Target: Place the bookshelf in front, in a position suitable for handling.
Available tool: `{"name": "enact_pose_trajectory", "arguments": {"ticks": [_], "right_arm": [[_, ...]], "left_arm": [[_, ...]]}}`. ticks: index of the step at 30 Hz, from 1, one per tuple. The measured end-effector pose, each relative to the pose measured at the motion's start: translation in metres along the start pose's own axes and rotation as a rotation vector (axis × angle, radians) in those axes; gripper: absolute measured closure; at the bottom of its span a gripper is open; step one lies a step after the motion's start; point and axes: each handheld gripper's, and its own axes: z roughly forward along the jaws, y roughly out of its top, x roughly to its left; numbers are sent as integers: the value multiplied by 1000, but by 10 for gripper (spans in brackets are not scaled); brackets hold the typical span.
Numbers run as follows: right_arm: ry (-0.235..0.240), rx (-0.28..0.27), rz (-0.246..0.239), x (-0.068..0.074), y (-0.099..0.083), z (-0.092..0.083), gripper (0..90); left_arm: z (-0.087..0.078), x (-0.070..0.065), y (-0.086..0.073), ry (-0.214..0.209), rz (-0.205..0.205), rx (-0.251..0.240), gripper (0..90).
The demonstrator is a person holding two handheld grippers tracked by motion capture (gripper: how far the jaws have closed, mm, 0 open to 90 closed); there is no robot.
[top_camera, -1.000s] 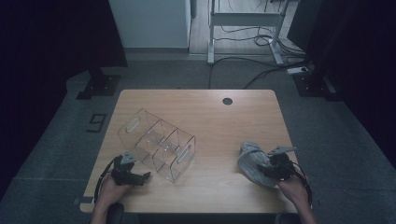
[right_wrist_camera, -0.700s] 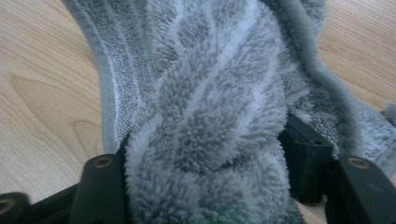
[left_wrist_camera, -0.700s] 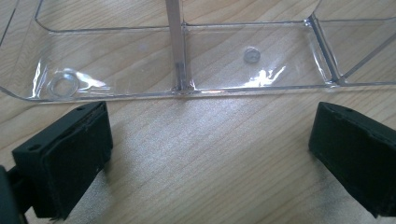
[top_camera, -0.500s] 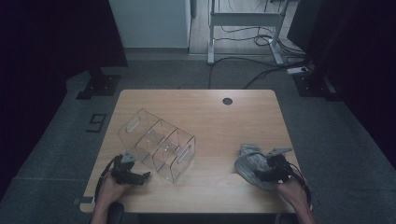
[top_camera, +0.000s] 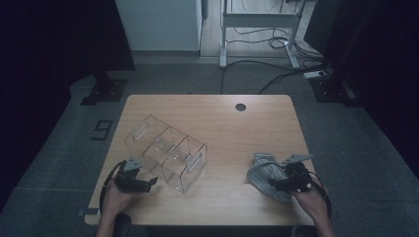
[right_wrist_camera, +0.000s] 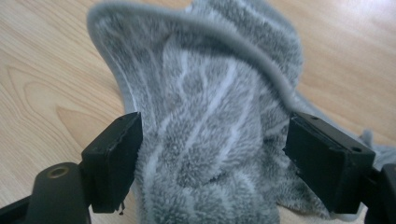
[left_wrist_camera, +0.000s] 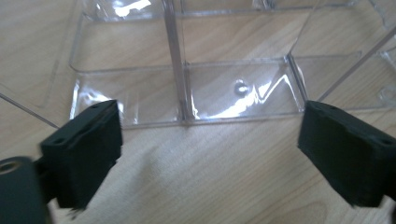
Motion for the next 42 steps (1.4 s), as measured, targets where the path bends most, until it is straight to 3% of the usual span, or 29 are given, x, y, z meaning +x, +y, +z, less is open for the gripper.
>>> {"name": "enact_pose_trajectory", "arguments": {"ticks": [5,6,9,11,15,23,26,31,42], "right_arm": [[24,-17,0,3,5,-5,180],[42,-19,5,4,6,-6,173],[52,-22,10,5,8,-6,162],[65,-36,11,6,11,-7,145],[74,-41,9,9,15,-9,142],[84,-41,-45,25,28,-8,139],[97,-52,-54,29,34,-7,139],[120,-66,-78,39,43,-4,136],[185,-93,-102,55,59,8,132]], "left_arm": [[-7,3,7,26,-15,-39,182],[-8,3,8,21,-17,-48,261],[-10,4,11,20,-7,-53,313],[-11,5,13,21,-3,-51,416],[-14,7,15,23,-10,-64,518],[-19,9,20,6,-27,-77,773],[-18,7,21,28,-15,-68,809],[-17,3,24,29,-11,-66,851],[-11,-9,33,-19,-3,-51,850]]}}
